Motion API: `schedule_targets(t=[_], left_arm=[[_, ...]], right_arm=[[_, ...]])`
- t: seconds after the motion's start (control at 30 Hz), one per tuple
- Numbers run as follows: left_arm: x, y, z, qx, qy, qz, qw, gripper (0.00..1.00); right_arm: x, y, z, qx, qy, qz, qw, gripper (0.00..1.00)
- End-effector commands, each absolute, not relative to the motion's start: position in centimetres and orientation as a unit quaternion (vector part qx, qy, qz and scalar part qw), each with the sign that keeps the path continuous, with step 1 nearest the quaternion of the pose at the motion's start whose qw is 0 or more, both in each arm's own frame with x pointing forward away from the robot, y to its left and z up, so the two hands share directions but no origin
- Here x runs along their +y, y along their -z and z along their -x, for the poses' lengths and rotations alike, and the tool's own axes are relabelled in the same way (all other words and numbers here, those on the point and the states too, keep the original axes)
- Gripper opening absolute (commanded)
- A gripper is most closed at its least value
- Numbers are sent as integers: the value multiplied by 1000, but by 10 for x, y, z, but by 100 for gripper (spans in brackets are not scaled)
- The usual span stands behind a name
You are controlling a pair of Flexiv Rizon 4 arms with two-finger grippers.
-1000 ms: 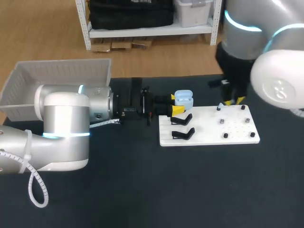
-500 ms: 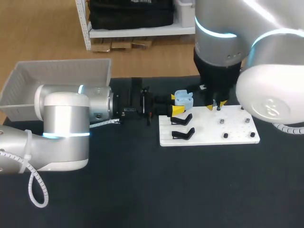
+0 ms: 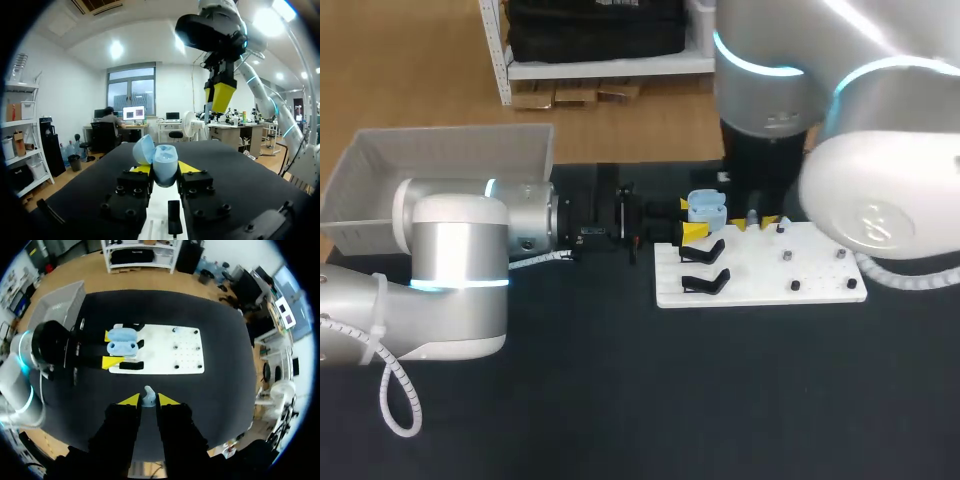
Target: Pick up each earbud case from the left stands, insert the matching earbuds, close the lid, and place the case in the box.
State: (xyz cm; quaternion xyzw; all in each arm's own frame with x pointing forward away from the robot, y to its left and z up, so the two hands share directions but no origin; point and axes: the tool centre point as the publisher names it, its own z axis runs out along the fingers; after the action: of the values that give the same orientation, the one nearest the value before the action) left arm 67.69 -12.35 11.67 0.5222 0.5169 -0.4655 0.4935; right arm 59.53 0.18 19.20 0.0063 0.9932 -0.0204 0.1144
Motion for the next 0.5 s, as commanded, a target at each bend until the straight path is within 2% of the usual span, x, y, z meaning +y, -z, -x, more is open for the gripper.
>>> schedule_targets(t=[0.03, 0.5], left_arm=[[-123, -116, -676, 516, 465, -521, 497, 0], [-123, -116, -676, 516, 465, -521, 497, 0]], right_arm=[[21, -196, -609, 995, 37, -43, 82, 0], [27, -191, -621, 995, 48, -78, 46, 0]])
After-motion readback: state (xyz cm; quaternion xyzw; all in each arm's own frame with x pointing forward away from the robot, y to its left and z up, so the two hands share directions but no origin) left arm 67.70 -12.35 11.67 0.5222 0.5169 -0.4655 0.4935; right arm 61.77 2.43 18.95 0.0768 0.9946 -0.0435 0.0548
